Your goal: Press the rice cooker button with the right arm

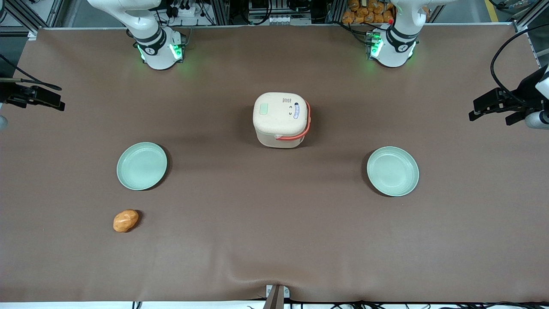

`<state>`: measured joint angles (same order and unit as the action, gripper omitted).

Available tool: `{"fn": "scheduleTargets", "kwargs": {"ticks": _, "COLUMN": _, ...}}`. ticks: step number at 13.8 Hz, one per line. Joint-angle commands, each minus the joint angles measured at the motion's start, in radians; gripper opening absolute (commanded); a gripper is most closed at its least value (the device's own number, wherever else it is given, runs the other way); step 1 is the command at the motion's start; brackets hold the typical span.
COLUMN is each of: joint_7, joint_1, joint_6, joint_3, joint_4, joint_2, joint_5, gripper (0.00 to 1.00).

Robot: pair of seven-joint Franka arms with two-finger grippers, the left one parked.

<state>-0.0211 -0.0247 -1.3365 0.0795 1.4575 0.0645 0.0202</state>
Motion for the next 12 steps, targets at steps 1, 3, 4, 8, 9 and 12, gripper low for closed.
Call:
{"fn": "scheduleTargets", "kwargs": {"ticks": 1, "joint_7": 0.017, "joint_1": -0.007, "joint_6": 0.016, "joint_3": 0.005, "joint_4": -0.012, "joint_2": -0.006, "joint_5": -0.023, "gripper": 1.0}}
{"fn": "scheduleTargets", "kwargs": {"ticks": 3, "joint_7": 0.017, "joint_1": -0.004, "joint_6": 0.017, "joint_3": 0.009, "joint_4": -0.014, "joint_2": -0.006, "joint_5": -0.051, "gripper": 1.0}}
{"fn": "scheduleTargets", "kwargs": {"ticks": 4, "joint_7": 0.017, "joint_1": -0.004, "joint_6": 0.016, "joint_3": 0.013, "joint_4": -0.014, "joint_2": -0.006, "joint_5": -0.051, "gripper": 1.0}}
{"fn": "scheduleTargets", "kwargs": {"ticks": 8, "joint_7": 0.02, "joint_1": -0.006, "joint_6": 0.025, "joint_3": 0.013, "joint_4": -0.016, "joint_2": -0.006, "joint_5": -0.054, "gripper": 1.0}}
{"fn": "scheduleTargets", "kwargs": {"ticks": 9, "joint_7": 0.026, "joint_1": -0.007, "joint_6": 0.034, "joint_3": 0.011, "joint_4": -0.017, "joint_2": -0.006, "joint_5": -0.055, "gripper": 1.0}}
{"fn": "scheduleTargets", "kwargs": {"ticks": 12, "joint_7": 0.099, "joint_1": -0.036, "joint_6": 0.046, "joint_3": 0.006, "joint_4": -0.017, "joint_2": -0.003, "joint_5": -0.054, "gripper": 1.0}}
